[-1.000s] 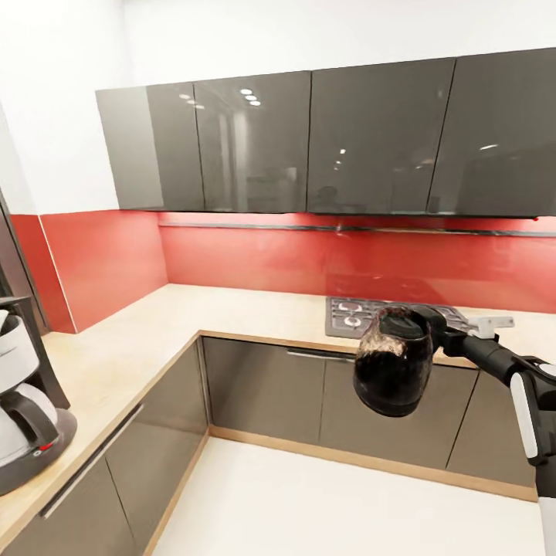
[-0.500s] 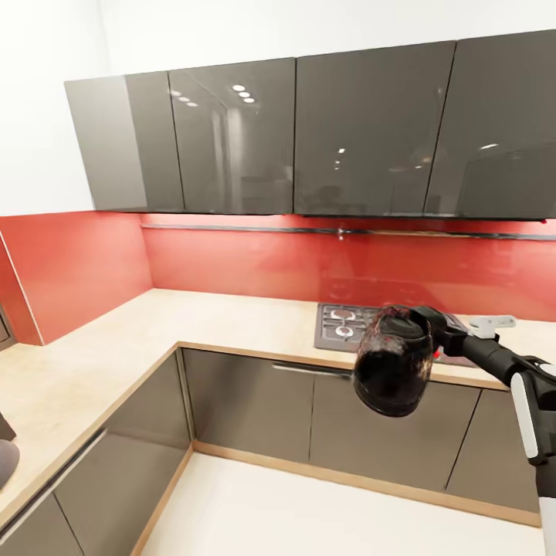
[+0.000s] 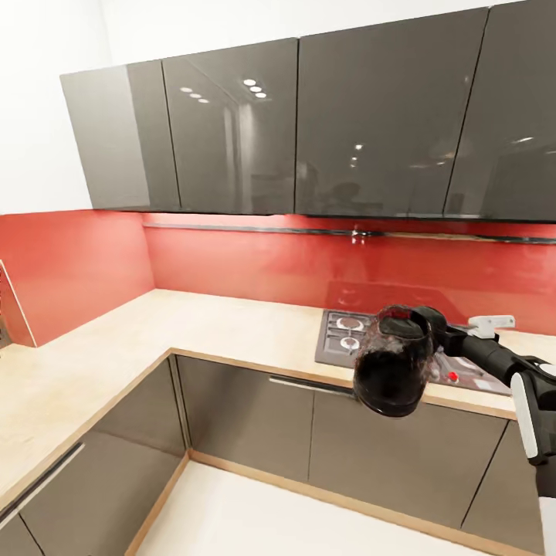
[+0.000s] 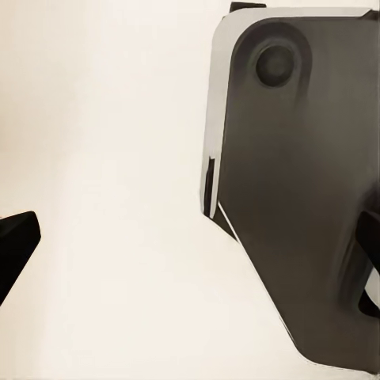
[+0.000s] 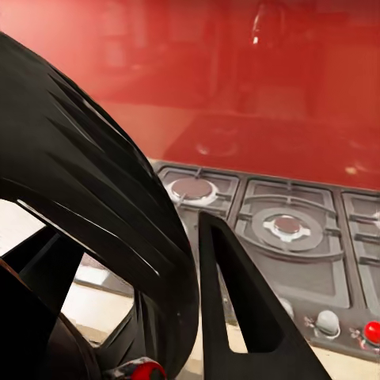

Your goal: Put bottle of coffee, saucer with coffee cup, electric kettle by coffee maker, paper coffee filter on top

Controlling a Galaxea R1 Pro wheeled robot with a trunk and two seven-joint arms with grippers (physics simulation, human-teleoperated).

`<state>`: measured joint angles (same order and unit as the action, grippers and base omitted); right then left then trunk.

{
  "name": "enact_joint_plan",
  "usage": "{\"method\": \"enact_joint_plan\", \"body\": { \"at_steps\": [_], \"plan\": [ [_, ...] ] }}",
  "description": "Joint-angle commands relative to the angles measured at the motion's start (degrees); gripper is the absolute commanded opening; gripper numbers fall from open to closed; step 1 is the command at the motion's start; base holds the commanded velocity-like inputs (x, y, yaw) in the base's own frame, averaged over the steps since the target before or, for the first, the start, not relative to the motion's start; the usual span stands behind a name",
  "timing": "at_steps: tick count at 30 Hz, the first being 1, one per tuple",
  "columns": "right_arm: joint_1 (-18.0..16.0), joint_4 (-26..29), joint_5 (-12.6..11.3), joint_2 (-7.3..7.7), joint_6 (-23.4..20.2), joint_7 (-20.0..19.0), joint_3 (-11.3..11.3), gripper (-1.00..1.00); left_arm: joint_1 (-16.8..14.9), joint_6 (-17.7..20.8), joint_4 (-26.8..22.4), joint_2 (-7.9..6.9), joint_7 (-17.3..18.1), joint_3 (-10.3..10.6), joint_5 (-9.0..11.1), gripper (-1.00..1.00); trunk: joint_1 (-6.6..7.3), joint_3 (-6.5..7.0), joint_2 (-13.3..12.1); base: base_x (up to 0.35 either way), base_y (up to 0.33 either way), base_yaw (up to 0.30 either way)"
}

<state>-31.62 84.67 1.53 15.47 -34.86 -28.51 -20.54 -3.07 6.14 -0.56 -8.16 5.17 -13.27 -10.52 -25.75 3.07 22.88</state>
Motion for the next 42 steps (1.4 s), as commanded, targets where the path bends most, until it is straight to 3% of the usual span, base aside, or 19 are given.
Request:
{"method": "enact_joint_plan", "body": {
  "at_steps": [1,15,42],
  "plan": [
    [0.0,0.1,0.0,0.00,-0.3,-0.4,-0.1,-1.00,0.0,0.3,-0.1,-0.01,0.2,-0.5,-0.6,1.00,-0.03,-0.09,0.0,0.167,-0.282,0.200],
    [0.0,0.0,0.7,0.00,-0.3,-0.5,-0.1,-1.00,0.0,0.2,-0.1,-0.10,0.2,-1.0,-0.3,1.00,-0.03,-1.04,0.0,0.157,-0.270,0.197],
    [0.0,0.0,0.8,0.00,-0.3,-0.5,-0.1,-1.00,0.0,0.2,-0.1,-0.10,0.2,-1.0,-0.3,1.00,-0.03,-2.77,0.0,0.012,-0.008,0.206]
  ]
}}
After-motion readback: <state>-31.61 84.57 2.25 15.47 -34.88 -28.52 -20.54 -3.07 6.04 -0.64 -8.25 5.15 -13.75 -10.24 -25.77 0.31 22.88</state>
